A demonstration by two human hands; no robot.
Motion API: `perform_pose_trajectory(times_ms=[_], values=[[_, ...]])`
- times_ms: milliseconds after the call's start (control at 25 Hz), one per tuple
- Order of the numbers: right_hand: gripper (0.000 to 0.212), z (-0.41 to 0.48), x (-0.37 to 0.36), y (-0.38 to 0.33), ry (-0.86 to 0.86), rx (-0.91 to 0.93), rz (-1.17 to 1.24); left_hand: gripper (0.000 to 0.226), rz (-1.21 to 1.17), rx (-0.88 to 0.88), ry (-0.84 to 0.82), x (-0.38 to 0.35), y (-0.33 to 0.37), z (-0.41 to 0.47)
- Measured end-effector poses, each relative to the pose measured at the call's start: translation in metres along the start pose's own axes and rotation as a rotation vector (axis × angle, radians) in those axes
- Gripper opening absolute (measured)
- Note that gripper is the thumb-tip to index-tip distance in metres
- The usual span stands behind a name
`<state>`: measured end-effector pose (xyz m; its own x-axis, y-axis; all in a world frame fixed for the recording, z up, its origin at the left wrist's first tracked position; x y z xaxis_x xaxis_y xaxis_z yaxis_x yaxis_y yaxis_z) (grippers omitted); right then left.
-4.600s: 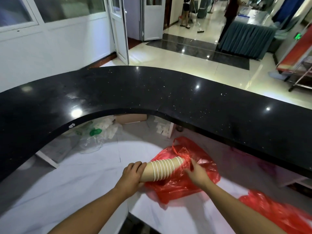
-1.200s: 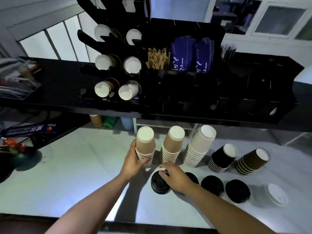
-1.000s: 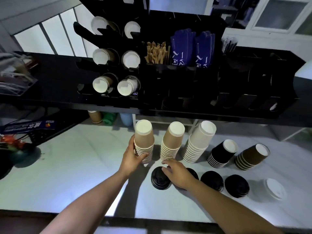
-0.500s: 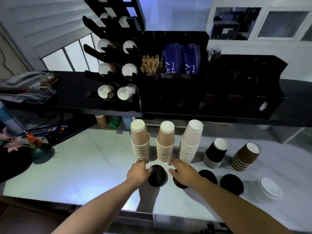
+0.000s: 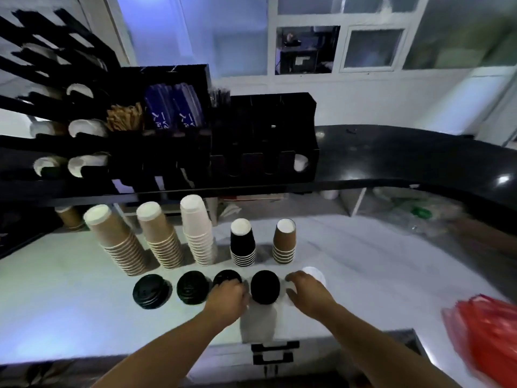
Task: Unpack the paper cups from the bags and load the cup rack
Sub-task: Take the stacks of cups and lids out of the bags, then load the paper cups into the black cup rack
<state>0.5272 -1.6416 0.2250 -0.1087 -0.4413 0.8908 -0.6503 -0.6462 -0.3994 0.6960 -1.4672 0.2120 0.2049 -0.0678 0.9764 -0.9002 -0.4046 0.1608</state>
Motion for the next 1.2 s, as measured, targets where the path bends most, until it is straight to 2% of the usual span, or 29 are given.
perform_pose_trajectory(times_ms=[120,200,280,360,440,560,680,760,920,1040,1200], values=[[0.035,-0.009,0.011,0.044,0.078,-0.045,-0.002,0.042,-0.004,-0.005,-0.069,-0.008,0.042,0.022],[0.037,-0.010,0.015,0.064,0.100,-0.072,0.008,0.035,-0.039,-0.012,-0.140,-0.012,0.059,0.036],[0.041,-0.006,0.014,0.082,0.076,-0.117,0.041,0.026,-0.108,-0.029,-0.204,-0.018,0.072,0.049],[0.042,0.002,0.010,0.096,0.018,-0.190,0.128,0.026,-0.253,-0.064,-0.188,-0.025,0.088,0.062],[0.048,0.011,0.005,0.102,-0.042,-0.313,0.284,0.026,-0.515,0.015,-0.118,-0.034,0.098,0.072],[0.062,0.023,-0.006,0.105,-0.130,-0.490,0.455,0.041,-0.826,0.225,-0.092,-0.038,0.115,0.087],[0.069,0.033,-0.021,0.109,-0.232,-0.550,0.539,0.047,-0.870,0.269,-0.143,-0.039,0.120,0.104],[0.072,0.035,-0.026,0.112,-0.213,-0.550,0.631,0.041,-0.883,0.263,-0.189,-0.045,0.120,0.111],[0.046,0.030,-0.023,0.110,-0.189,-0.601,0.893,0.035,-1.074,0.315,-0.182,-0.051,0.118,0.115],[0.045,0.029,-0.017,0.111,-0.181,-0.630,0.998,0.045,-1.267,0.406,-0.176,-0.053,0.115,0.114],[0.046,0.029,0.007,0.110,-0.160,-0.664,1.113,0.068,-1.345,0.433,-0.133,-0.046,0.117,0.115]])
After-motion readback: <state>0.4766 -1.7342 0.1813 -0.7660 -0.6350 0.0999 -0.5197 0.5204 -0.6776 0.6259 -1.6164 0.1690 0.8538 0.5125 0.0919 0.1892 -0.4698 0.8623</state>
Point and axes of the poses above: each hand's wrist, its own z-axis towards the middle knuckle, its own x-axis out of the back of the hand, y = z × x, the point moved 1 cm from there along z, towards the middle knuckle, and after that the axes turned 9 degrees about -x, right-handed, at the moved point
